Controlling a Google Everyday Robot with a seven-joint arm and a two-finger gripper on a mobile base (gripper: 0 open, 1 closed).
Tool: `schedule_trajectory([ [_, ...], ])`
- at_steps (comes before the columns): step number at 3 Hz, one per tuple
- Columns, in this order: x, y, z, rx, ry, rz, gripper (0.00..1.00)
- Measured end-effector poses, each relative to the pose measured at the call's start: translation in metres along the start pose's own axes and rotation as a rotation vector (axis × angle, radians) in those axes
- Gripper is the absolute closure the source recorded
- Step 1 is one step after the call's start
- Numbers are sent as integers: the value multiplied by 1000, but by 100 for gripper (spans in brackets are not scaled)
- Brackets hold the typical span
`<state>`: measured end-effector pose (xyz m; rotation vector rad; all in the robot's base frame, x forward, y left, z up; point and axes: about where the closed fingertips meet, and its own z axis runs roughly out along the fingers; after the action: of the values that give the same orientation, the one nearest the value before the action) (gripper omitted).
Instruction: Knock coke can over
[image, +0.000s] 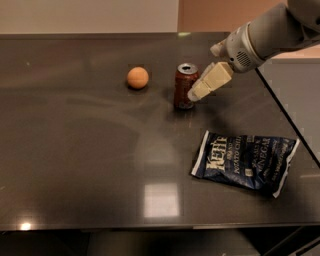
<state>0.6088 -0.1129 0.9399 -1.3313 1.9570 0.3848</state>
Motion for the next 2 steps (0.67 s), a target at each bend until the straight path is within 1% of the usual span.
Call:
schedule_trajectory([
  [1,-6,-2,24,-19,-33,12,0],
  [2,-6,-2,41,-33,-46,27,0],
])
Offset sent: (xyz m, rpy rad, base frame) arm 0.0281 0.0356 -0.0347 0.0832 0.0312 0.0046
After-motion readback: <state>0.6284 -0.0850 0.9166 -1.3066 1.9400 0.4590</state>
